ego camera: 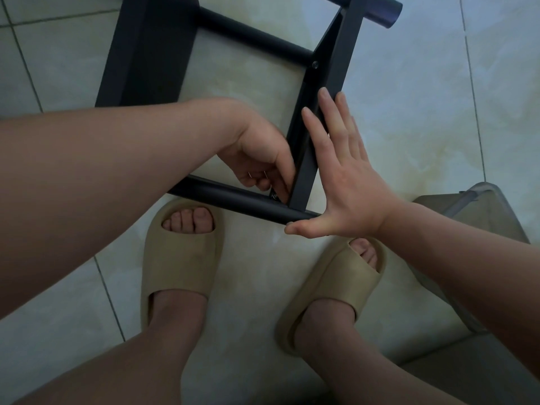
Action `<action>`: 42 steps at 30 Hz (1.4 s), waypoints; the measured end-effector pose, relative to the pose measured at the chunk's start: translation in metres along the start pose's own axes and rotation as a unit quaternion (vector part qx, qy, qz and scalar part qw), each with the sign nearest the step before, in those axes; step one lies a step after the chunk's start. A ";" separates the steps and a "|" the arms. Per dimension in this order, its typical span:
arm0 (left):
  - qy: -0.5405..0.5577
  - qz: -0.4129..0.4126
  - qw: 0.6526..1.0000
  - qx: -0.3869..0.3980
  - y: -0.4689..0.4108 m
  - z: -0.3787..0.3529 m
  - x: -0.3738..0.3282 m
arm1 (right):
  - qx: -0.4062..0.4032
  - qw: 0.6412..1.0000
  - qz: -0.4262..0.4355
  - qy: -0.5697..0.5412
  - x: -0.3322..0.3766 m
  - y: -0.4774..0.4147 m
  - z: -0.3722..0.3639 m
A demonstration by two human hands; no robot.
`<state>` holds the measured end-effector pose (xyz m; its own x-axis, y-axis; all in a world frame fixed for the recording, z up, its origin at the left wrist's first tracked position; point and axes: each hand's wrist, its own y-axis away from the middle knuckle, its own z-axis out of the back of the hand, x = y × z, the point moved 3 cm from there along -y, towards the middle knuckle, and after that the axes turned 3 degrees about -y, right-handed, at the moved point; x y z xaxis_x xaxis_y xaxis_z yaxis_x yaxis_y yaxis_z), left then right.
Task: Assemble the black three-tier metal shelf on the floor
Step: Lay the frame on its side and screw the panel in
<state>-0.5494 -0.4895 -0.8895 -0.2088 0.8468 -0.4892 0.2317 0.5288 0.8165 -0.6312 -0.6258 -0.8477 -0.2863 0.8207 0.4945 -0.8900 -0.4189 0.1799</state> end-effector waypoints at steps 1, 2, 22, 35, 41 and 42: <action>-0.008 0.004 1.000 0.005 -0.001 -0.002 0.000 | 0.000 1.000 0.000 0.000 0.000 0.000 0.000; -0.013 0.004 1.000 0.008 -0.001 -0.004 -0.001 | 0.000 1.000 0.000 0.000 0.000 0.000 -0.001; -0.021 0.004 1.000 0.005 -0.003 -0.005 -0.001 | 0.001 1.000 -0.005 0.001 -0.001 0.000 -0.001; -0.013 -0.026 1.000 -0.001 0.000 -0.005 -0.002 | 0.008 1.000 0.000 0.007 0.000 0.000 0.000; -0.009 0.005 0.974 -0.228 0.030 0.005 0.004 | 0.105 0.991 -0.053 0.060 0.010 0.001 0.019; -0.024 0.017 0.959 -0.283 0.037 0.008 0.005 | 0.133 0.987 -0.070 0.058 0.014 0.001 0.026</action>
<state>-0.5348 -0.4649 -0.8641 -0.1627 0.8717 -0.4622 -0.3173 0.3973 0.8611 -0.6267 -0.6246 -0.8184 -0.2192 0.9106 0.3504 -0.8042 -0.3720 0.4636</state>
